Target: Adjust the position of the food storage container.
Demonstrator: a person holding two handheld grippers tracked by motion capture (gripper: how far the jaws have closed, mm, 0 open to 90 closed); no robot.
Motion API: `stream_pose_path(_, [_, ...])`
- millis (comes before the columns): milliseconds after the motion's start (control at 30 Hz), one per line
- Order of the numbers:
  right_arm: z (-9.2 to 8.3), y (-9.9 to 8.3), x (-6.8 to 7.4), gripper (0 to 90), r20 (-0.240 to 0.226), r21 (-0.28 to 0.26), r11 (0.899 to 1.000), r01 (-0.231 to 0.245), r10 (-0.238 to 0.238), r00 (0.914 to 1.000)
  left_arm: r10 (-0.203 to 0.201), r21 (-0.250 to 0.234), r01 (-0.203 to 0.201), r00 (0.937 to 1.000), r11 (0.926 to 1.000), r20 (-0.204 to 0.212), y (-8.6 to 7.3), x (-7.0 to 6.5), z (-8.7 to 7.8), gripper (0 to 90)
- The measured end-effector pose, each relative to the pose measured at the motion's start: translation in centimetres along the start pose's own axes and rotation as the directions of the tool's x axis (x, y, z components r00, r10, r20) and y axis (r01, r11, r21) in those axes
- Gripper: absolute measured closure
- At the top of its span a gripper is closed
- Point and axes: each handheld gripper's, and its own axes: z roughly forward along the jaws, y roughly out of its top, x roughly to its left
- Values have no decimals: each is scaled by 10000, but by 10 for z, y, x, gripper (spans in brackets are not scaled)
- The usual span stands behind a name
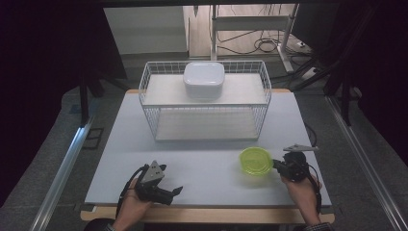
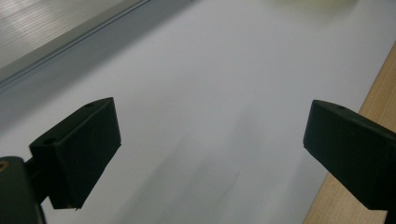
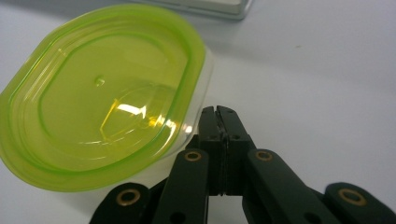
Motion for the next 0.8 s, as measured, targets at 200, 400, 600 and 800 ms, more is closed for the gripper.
stream_pose_path(200, [7, 2, 13, 893, -399, 32, 9995, 299, -297, 9988, 44, 61, -44, 10000, 10000, 21, 0, 0, 1, 36])
stream_pose_path(400, [18, 7, 22, 892, -1033, 176, 9996, 234, -215, 9944, 71, 115, -72, 10000, 9999, 28, 0, -1, 1, 36])
stream_pose_path(600, [32, 15, 38, 892, -1745, 198, 9994, 292, -253, 9843, 94, 172, -94, 9999, 9998, 47, 0, -1, 2, 36])
stream_pose_path(800, [43, 20, 57, 888, -2176, 291, 9975, 651, -573, 9744, 78, 199, -80, 9999, 9998, 65, 0, 0, 3, 36])
